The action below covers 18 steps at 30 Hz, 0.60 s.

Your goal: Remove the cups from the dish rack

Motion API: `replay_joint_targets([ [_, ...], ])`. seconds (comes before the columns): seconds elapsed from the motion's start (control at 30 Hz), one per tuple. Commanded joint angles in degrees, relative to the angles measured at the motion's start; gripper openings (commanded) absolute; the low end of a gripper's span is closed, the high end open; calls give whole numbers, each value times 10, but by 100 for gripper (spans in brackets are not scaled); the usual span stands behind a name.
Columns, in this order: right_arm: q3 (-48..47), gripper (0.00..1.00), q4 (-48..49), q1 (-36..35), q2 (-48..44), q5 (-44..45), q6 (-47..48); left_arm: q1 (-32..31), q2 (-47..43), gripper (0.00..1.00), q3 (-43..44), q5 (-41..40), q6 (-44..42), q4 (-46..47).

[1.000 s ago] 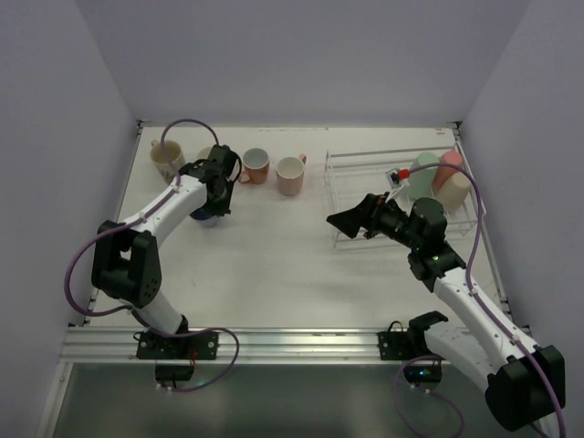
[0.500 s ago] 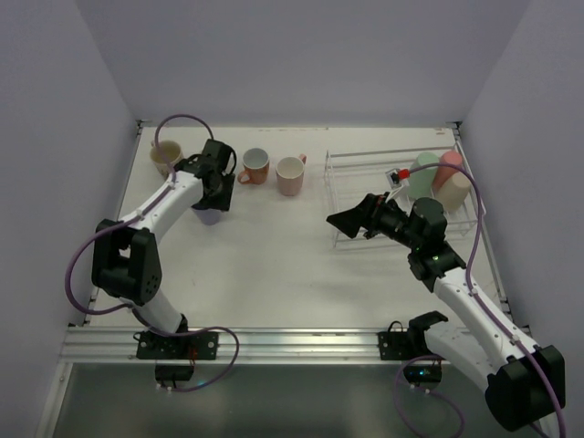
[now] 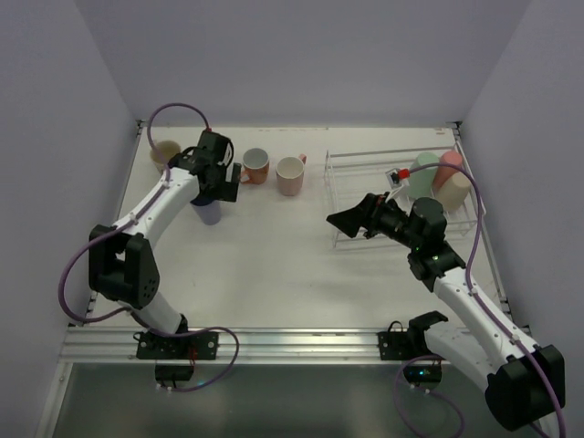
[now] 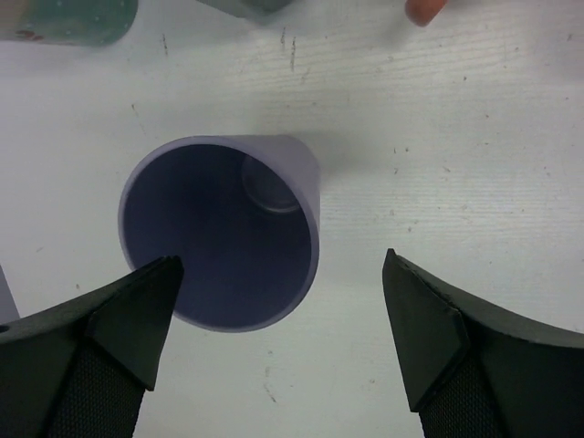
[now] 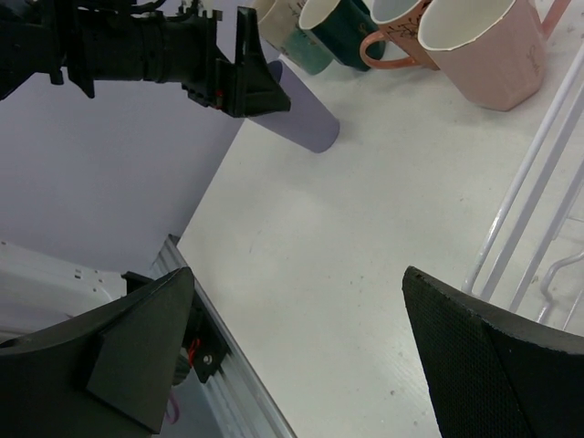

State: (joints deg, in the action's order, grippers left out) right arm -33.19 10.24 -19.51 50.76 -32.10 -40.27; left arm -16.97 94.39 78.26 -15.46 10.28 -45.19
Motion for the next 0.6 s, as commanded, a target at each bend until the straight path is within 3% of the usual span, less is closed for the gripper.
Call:
replay_joint_targets([
  [0.0, -14, 99, 10, -2, -4, 20, 6, 1, -69, 100, 37, -20, 4, 25],
  [0.13, -15, 99, -16, -3, -18, 61, 30, -3, -178, 100, 27, 12, 8, 92],
  [0.23, -16, 99, -39, -2, -35, 119, 42, -7, -268, 100, -14, 89, 19, 170],
  [0.4, -56, 99, -100, 3, -52, 290, 71, -10, -388, 100, -128, 248, 53, 278],
  [0.57, -123, 99, -191, 38, -1, 457, 126, -12, -539, 100, -258, 325, 74, 343],
])
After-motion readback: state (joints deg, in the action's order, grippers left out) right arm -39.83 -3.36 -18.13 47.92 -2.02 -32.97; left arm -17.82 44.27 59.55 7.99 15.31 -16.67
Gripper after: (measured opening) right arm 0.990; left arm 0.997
